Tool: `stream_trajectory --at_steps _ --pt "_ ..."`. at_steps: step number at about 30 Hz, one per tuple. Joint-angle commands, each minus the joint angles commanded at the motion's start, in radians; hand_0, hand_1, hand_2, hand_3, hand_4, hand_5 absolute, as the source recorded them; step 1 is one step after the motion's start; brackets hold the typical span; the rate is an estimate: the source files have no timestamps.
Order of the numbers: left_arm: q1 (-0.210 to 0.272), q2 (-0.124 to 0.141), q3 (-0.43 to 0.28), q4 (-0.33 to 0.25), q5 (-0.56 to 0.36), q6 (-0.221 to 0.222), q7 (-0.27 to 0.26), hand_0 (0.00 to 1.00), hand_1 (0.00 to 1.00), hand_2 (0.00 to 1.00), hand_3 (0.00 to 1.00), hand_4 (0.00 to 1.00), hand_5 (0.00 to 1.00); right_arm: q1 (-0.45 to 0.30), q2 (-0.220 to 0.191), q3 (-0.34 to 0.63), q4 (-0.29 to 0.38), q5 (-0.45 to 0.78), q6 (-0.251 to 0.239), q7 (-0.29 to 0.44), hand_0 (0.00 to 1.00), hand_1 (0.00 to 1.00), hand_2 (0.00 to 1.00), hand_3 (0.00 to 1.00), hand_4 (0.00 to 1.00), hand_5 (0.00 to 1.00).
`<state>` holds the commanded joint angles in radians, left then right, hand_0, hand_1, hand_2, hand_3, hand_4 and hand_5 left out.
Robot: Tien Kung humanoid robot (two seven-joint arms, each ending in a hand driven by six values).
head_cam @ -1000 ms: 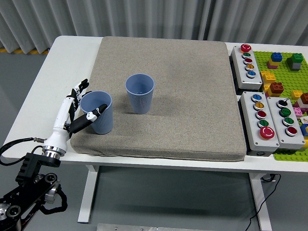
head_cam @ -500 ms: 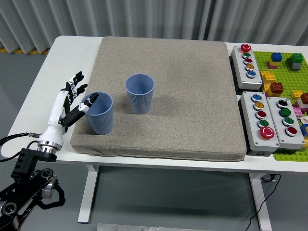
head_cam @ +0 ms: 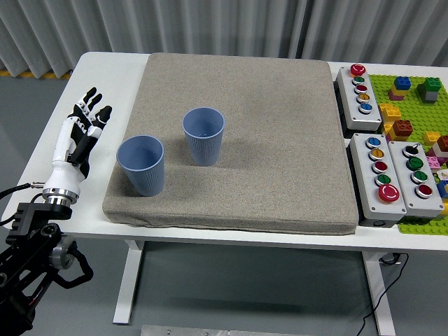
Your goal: Pick cup pour cup place
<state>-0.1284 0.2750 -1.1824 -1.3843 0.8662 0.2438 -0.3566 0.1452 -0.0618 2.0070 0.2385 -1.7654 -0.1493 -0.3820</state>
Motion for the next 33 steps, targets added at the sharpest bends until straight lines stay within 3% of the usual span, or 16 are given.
stream_trajectory --at_steps 12,33 --pt "-0.012 -0.048 -0.044 0.016 -0.038 -0.023 0.0 0.839 0.847 0.923 0.908 0.892 0.998 0.005 0.001 -0.001 0.0 0.005 -0.002 -0.001 0.641 0.599 0.506 0.573 0.002 0.002" --pt "0.006 -0.052 -0.06 -0.008 0.015 -0.008 0.011 0.841 0.846 0.91 0.91 0.87 0.998 0.004 -0.002 -0.008 0.0 0.036 -0.012 0.001 0.641 0.599 0.506 0.573 0.002 0.002"
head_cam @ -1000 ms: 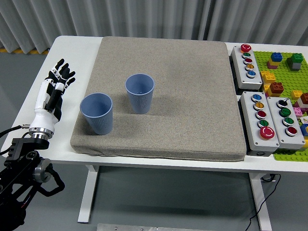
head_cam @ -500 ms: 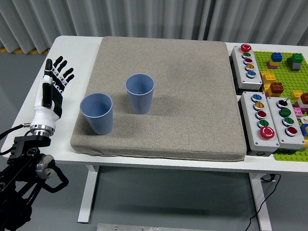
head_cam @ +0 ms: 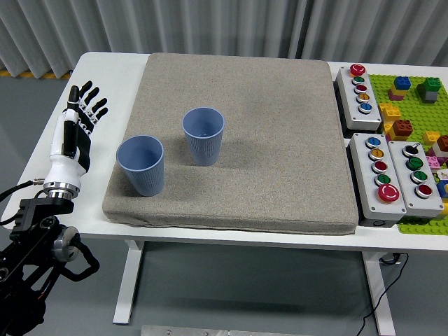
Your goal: Pick cup pour cup place
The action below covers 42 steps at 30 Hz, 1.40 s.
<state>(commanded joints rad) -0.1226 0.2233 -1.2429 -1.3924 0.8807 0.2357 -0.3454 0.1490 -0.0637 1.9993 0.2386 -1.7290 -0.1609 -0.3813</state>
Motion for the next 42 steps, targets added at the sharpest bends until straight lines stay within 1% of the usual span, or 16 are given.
stream_trajectory --at_steps 4,15,20,33,42 --pt "0.002 0.003 -0.001 -0.006 0.002 0.0 0.002 0.841 0.846 0.91 0.91 0.87 0.998 -0.001 0.001 0.002 0.0 0.0 -0.001 -0.001 0.641 0.599 0.506 0.573 0.002 0.002" --pt "0.014 0.0 -0.03 -0.027 0.022 0.004 0.005 0.841 0.847 0.908 0.911 0.867 0.998 -0.001 0.0 0.011 0.003 -0.027 0.008 -0.013 0.641 0.599 0.506 0.573 0.002 0.002" --pt "0.018 0.004 -0.037 -0.032 0.053 0.009 0.017 0.841 0.847 0.907 0.912 0.868 0.998 -0.004 0.0 0.015 0.004 -0.03 0.007 -0.015 0.641 0.599 0.506 0.572 0.002 0.002" --pt "0.032 0.008 -0.046 -0.046 0.065 0.007 0.022 0.84 0.848 0.905 0.914 0.865 0.998 -0.009 -0.001 0.028 0.005 -0.054 0.012 -0.017 0.64 0.599 0.506 0.571 0.002 0.002" --pt "0.027 0.01 -0.047 -0.053 0.069 0.008 0.024 0.84 0.848 0.903 0.915 0.864 0.998 -0.002 -0.001 0.024 0.005 -0.047 0.009 -0.018 0.641 0.599 0.505 0.571 0.002 0.002"
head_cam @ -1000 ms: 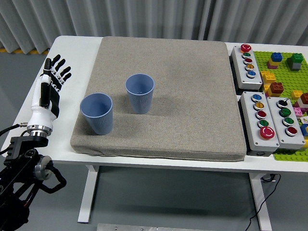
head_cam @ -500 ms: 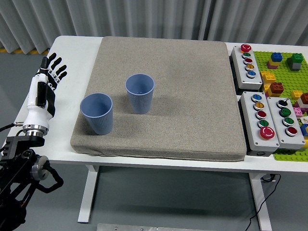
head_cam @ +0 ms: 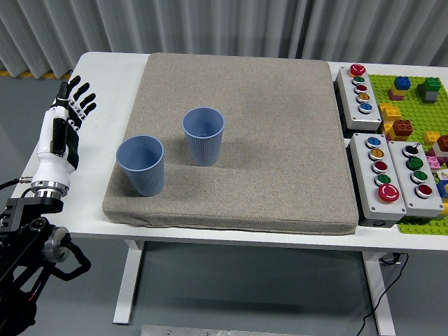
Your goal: Pick cup pour cup place
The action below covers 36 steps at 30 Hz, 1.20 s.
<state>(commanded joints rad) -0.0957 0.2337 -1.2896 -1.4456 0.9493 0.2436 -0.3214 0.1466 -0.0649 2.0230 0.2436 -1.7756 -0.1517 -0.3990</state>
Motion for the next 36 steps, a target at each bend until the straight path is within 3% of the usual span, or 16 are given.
stream_trajectory --at_steps 36 --pt "-0.011 -0.002 0.004 -0.004 -0.002 0.008 0.007 0.839 0.848 0.903 0.916 0.858 0.998 0.005 -0.001 -0.016 -0.004 0.035 -0.013 0.01 0.64 0.599 0.505 0.571 0.002 0.002"
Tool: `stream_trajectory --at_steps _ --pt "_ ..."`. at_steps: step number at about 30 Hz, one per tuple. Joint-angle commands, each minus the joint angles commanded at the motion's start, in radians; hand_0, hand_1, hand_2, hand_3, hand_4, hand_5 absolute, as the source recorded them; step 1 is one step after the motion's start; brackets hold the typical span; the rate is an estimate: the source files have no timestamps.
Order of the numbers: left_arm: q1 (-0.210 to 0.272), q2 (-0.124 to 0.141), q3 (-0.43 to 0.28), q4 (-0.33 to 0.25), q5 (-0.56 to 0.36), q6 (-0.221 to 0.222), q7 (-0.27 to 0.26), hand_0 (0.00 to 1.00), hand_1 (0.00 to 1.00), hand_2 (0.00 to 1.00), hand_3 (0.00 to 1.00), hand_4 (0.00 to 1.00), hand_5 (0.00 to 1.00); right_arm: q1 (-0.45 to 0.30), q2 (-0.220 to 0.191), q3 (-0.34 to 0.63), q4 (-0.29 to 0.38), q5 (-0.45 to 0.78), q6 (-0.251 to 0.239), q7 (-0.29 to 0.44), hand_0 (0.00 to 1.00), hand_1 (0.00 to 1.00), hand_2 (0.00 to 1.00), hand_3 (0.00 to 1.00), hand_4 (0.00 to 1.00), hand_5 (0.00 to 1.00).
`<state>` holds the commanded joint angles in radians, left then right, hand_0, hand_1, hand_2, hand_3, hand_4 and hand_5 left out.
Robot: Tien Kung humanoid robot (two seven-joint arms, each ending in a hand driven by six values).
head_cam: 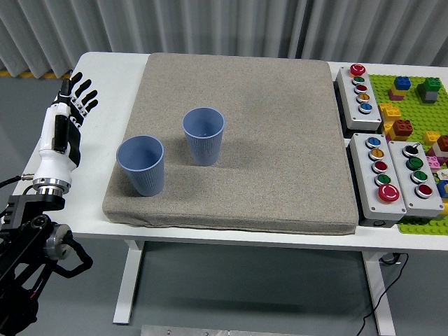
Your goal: Pick cup pour cup place
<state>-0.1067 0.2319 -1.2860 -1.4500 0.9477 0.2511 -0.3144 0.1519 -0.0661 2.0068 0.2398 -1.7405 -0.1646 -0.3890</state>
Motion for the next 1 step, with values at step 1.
stream_trajectory --at_steps 1 --pt "-0.001 0.0 0.0 0.0 0.0 0.0 0.0 0.839 0.848 0.903 0.916 0.858 0.998 0.0 0.0 0.0 0.0 -0.001 -0.001 0.0 0.64 0.599 0.505 0.571 0.002 0.002"
